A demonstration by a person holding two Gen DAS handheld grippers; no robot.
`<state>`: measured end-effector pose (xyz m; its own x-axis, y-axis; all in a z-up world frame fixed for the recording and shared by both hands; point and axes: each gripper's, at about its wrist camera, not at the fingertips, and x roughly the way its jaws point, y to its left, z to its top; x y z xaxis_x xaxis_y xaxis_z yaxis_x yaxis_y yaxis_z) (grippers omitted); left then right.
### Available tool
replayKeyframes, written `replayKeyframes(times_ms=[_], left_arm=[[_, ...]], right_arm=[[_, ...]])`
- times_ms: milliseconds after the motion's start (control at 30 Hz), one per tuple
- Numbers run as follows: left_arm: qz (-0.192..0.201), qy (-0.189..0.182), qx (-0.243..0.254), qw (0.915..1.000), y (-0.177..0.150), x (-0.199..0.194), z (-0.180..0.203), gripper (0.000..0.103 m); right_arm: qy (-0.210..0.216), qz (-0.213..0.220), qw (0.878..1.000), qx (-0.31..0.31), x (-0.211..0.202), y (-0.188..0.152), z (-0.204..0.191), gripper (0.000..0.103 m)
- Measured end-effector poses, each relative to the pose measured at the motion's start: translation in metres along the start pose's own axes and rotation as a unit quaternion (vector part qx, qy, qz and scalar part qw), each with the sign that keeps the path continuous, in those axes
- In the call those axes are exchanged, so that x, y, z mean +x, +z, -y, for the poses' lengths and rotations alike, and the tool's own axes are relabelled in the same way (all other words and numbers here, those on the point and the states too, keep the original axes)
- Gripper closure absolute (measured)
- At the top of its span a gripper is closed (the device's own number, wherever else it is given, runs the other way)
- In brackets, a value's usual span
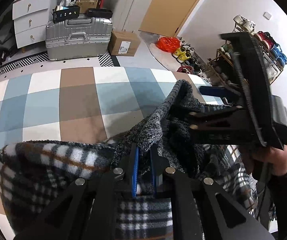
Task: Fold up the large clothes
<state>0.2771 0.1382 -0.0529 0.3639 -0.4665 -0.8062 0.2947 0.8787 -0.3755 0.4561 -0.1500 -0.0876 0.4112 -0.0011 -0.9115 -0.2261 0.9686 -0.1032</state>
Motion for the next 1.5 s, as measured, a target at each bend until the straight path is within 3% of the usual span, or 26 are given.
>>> replayKeyframes(times_ms=[33,67,100,133,167,200,467,700,967,1233,1500], left_arm=[[0.0,-0.002,-0.001,1.0,0.0,0.0,0.0,0.097],[0.001,-0.002,0.0,1.0,0.0,0.0,-0.001,0.097],[0.002,0.001,0.002,1.0,0.001,0.0,0.0,0.097],[0.001,0.002,0.001,1.0,0.001,0.0,0.001,0.097],[0.002,0.003,0.0,1.0,0.0,-0.002,0.002,0.097],[0.006,0.008,0.001,0.9999,-0.001,-0.005,0.003,0.097],[0.031,0.014,0.001,0.9994,-0.009,-0.046,0.023,0.098],[0.052,0.019,0.03,0.998,-0.035,-0.096,0.055,0.098],[0.08,-0.04,0.012,0.9959,-0.086,-0.143,0.071,0.098],[0.064,-0.069,-0.015,0.9954,-0.142,-0.135,0.079,0.098],[0.032,-0.064,-0.05,0.9962,-0.177,-0.091,0.066,0.098]], right_arm=[[0.015,-0.01,1.0,0.002,0.004,0.0,-0.001,0.043],[0.028,-0.017,0.999,0.008,0.007,-0.001,-0.002,0.052],[0.025,-0.012,1.0,0.011,0.005,-0.002,-0.002,0.055],[0.024,-0.003,1.0,0.012,0.002,-0.003,-0.003,0.076],[0.025,0.01,1.0,0.009,-0.004,-0.006,-0.005,0.088],[0.02,0.019,1.0,0.009,-0.01,-0.008,-0.004,0.09],[0.022,0.108,0.994,0.016,-0.075,-0.038,-0.008,0.092],[0.035,0.203,0.979,0.0,-0.157,-0.081,-0.029,0.093],[0.074,0.258,0.963,0.017,-0.23,-0.159,-0.048,0.092],[0.089,0.255,0.96,0.077,-0.234,-0.241,-0.065,0.092],[0.086,0.195,0.971,0.111,-0.19,-0.3,-0.088,0.092]])
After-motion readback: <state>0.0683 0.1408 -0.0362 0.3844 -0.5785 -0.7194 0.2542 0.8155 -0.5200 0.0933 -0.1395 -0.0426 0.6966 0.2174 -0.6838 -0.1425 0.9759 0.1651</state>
